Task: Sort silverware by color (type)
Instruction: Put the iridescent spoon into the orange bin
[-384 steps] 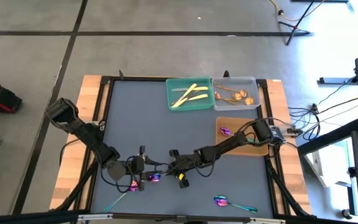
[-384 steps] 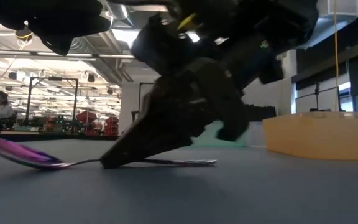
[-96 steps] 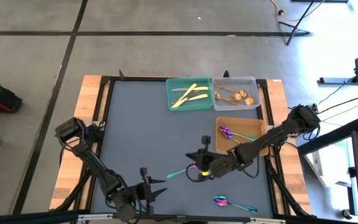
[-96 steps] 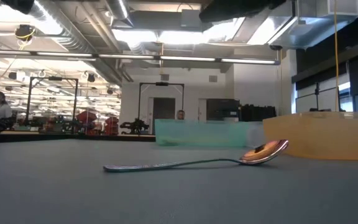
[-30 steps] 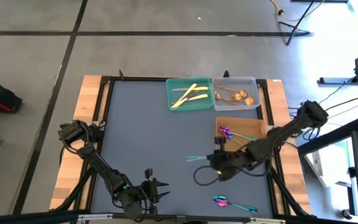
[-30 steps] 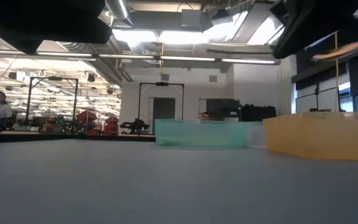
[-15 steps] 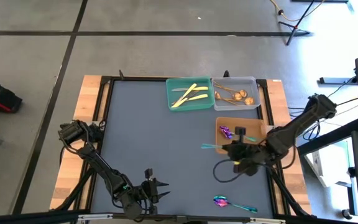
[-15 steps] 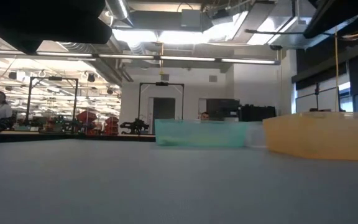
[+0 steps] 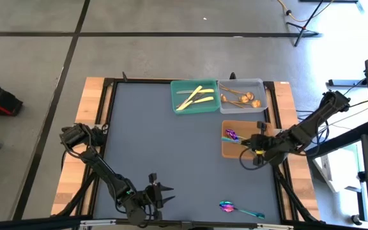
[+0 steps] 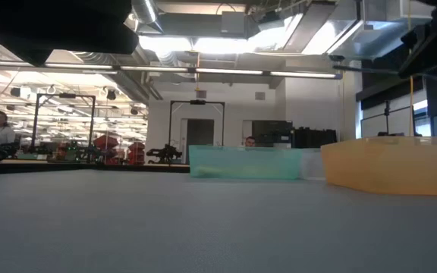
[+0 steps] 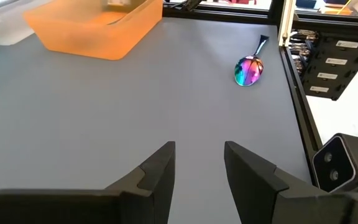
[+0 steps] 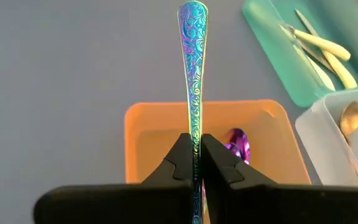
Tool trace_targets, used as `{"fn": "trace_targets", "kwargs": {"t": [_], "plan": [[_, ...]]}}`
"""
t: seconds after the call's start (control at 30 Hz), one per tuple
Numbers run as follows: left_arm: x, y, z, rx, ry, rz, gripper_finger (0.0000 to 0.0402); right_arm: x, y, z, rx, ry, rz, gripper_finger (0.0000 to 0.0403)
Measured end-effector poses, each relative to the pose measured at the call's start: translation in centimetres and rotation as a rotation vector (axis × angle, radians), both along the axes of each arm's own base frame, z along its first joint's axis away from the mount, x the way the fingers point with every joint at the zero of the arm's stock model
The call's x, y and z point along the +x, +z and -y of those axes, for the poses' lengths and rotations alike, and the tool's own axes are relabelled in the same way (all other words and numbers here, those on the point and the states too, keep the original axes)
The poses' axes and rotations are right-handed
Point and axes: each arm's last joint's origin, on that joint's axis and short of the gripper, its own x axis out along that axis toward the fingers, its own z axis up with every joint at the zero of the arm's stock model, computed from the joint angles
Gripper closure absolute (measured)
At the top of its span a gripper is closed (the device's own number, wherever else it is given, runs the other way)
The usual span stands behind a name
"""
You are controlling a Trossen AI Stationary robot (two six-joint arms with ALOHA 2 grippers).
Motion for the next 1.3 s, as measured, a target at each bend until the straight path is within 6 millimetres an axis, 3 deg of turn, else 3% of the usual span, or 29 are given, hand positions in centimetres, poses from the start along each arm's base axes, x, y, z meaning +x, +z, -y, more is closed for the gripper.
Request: {"fn": "trace_targets", "kwargs": {"t": [0.27,0.67,0.83,0.97,1.1,1.3], "plan": [[0.1,0.0,-0.1,0.001,0.007,0.002,0.0269,-1.0,-3.0,1.4,-0.059,-0.092,0.002,0.0398],[0.1,0.0,-0.1,0.002,0.011,0.005,0.0269,-0.7,-6.6,3.2,0.070,-0.381,-0.089,0.0396],[0.1,0.0,-0.1,0.001,0.012,0.005,0.0269,-0.9,-7.7,3.9,0.113,-0.457,-0.136,0.0350],[0.1,0.0,-0.1,0.001,0.012,0.005,0.0269,-0.6,-7.0,3.8,0.116,-0.440,-0.122,0.0281],[0.1,0.0,-0.2,0.001,0.013,0.005,0.0269,0.3,-4.6,3.3,0.175,-0.381,-0.078,0.0222],[0.1,0.0,-0.2,-0.001,0.015,0.006,0.0269,2.5,-1.6,0.8,0.402,-0.143,0.141,0.0197]]}}
